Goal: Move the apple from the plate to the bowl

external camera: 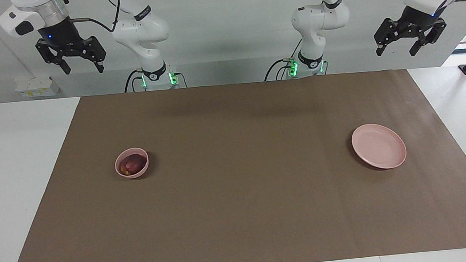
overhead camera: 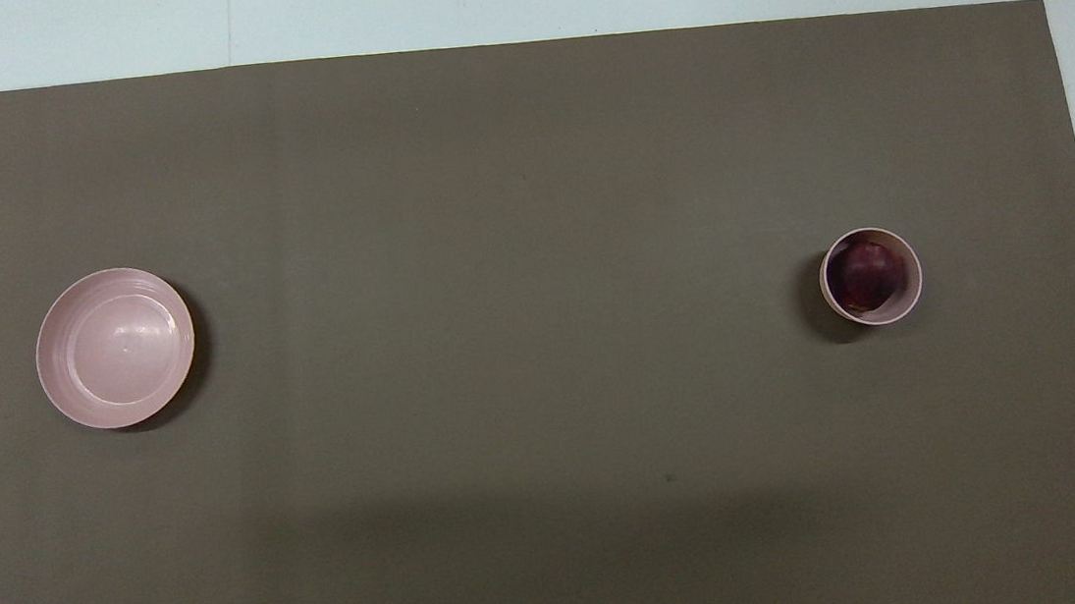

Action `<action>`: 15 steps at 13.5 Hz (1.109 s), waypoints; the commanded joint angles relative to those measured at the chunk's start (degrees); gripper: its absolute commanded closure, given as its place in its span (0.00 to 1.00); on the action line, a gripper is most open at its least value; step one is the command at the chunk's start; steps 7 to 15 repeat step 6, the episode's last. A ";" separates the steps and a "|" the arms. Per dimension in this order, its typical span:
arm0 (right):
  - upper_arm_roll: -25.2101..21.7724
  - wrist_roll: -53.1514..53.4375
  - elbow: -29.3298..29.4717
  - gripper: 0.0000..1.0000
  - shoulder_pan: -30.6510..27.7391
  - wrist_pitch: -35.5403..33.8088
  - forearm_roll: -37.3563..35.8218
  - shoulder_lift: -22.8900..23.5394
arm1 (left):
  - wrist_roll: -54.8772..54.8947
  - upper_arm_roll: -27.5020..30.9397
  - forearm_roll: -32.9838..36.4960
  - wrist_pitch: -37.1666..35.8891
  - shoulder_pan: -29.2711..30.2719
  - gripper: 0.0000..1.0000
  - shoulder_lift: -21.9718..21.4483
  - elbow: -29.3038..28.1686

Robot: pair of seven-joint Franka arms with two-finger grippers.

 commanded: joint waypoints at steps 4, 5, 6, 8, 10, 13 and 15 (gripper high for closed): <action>0.02 -1.47 -2.41 0.00 -0.09 3.11 -1.19 -1.12 | -2.98 -0.26 -0.74 1.33 0.25 0.00 -1.24 -1.80; 0.02 -1.47 -2.41 0.00 -0.09 3.29 -1.19 -1.12 | -2.98 -0.26 -0.65 1.25 0.25 0.00 -1.24 -1.80; 0.02 -1.38 -2.41 0.00 -0.09 3.29 -1.11 -1.12 | -2.89 -0.26 -0.65 1.07 0.25 0.00 -1.33 -1.80; 0.02 -1.38 -2.41 0.00 -0.09 3.29 -1.11 -1.12 | -2.89 -0.26 -0.65 1.07 0.25 0.00 -1.33 -1.80; 0.02 -1.38 -2.41 0.00 -0.09 3.29 -1.11 -1.12 | -2.89 -0.26 -0.65 1.07 0.25 0.00 -1.33 -1.80; 0.02 -1.38 -2.41 0.00 -0.09 3.29 -1.11 -1.12 | -2.89 -0.26 -0.65 1.07 0.25 0.00 -1.33 -1.80; 0.02 -1.38 -2.41 0.00 -0.09 3.29 -1.11 -1.12 | -2.89 -0.26 -0.65 1.07 0.25 0.00 -1.33 -1.80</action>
